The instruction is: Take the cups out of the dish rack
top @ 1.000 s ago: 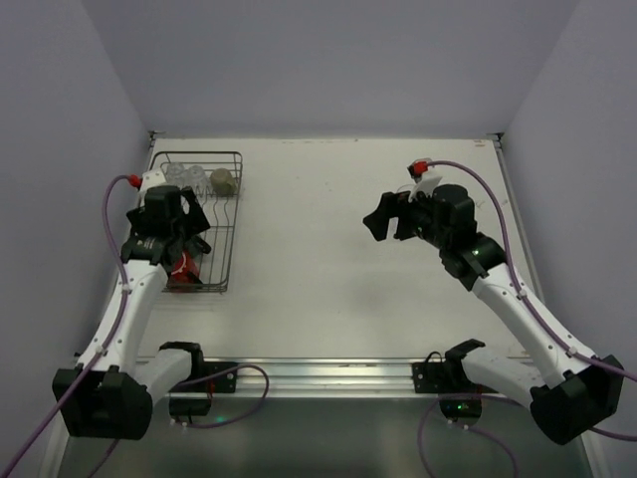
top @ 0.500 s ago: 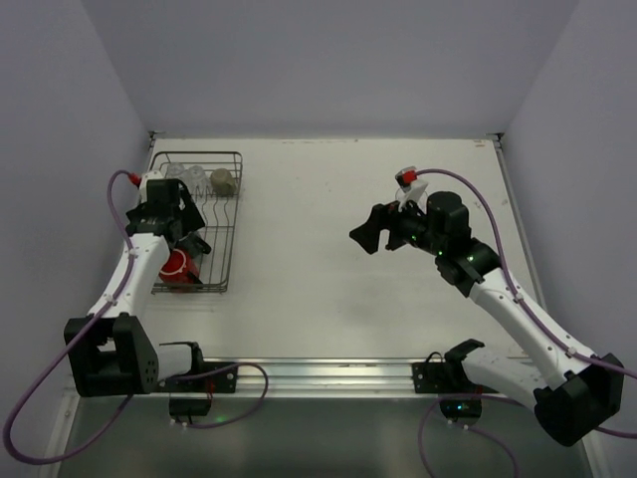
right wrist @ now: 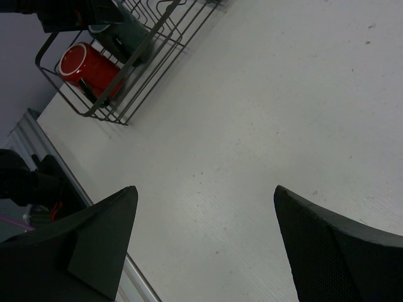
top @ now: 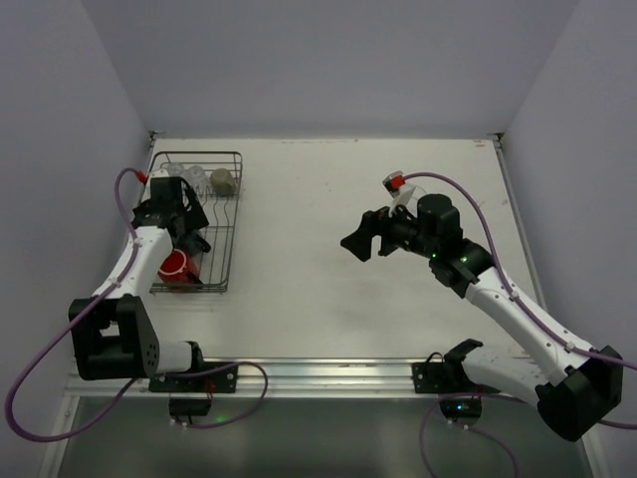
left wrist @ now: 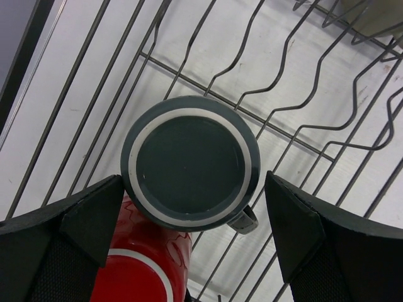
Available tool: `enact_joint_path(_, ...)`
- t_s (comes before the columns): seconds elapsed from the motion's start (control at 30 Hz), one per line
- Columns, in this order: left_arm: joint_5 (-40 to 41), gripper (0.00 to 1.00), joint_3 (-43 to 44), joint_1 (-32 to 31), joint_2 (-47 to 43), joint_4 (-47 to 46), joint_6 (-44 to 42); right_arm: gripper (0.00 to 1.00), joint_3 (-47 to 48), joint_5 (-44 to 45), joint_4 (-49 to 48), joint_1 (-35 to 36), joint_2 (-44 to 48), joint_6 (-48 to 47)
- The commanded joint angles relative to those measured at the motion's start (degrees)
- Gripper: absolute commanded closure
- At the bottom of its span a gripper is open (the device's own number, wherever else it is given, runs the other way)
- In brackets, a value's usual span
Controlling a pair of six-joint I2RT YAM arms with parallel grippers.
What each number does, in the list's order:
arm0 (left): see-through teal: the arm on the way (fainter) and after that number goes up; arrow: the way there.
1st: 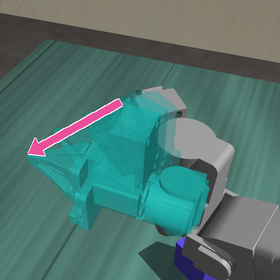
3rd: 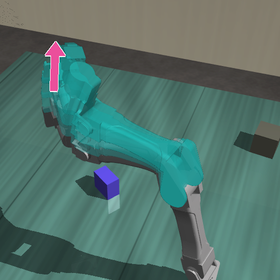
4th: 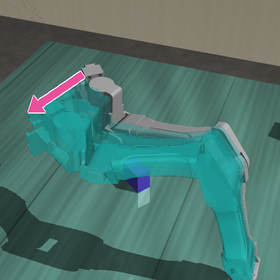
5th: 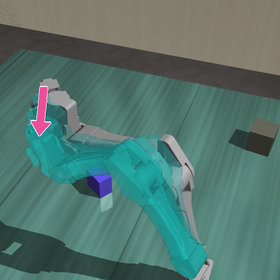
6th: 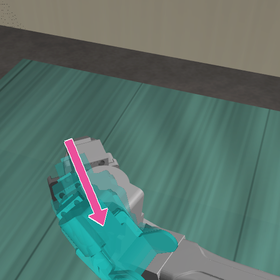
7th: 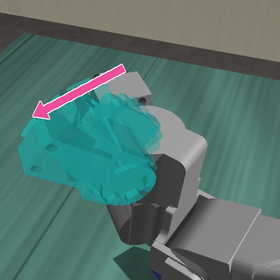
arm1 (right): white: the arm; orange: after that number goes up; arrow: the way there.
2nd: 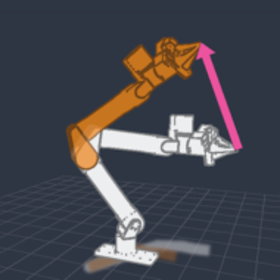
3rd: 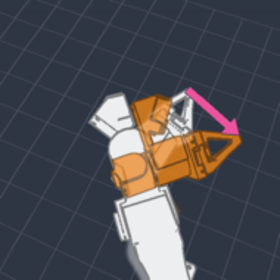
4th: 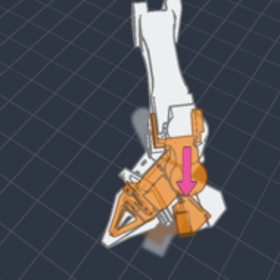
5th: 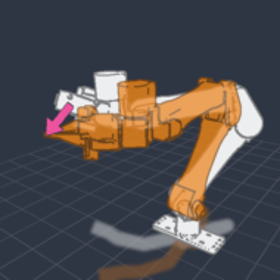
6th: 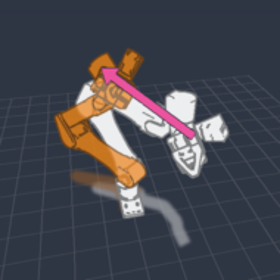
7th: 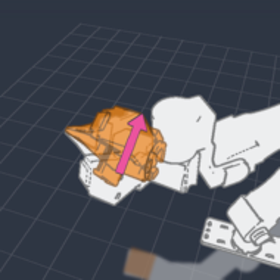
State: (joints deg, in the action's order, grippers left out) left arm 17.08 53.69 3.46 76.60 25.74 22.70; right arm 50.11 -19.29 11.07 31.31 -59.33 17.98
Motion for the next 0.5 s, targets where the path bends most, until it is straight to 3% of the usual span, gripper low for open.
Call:
enact_joint_path(0.0, 1.37, 0.0, 1.76, 0.31, 2.41, -2.01, -1.16, 0.08, 1.13, -0.93, -2.19, 0.33, -0.26, -0.57)
enact_joint_path(0.37, 4.19, 0.0, 3.35, 0.23, 7.43, -3.14, -1.16, 0.08, 0.61, -1.37, -2.63, 0.68, -0.26, -0.31)
enact_joint_path(0.47, 4.1, 0.11, 3.17, 0.23, 6.73, -4.73, -1.69, 0.08, 0.6, -1.63, -2.9, 0.68, -0.17, -0.22)
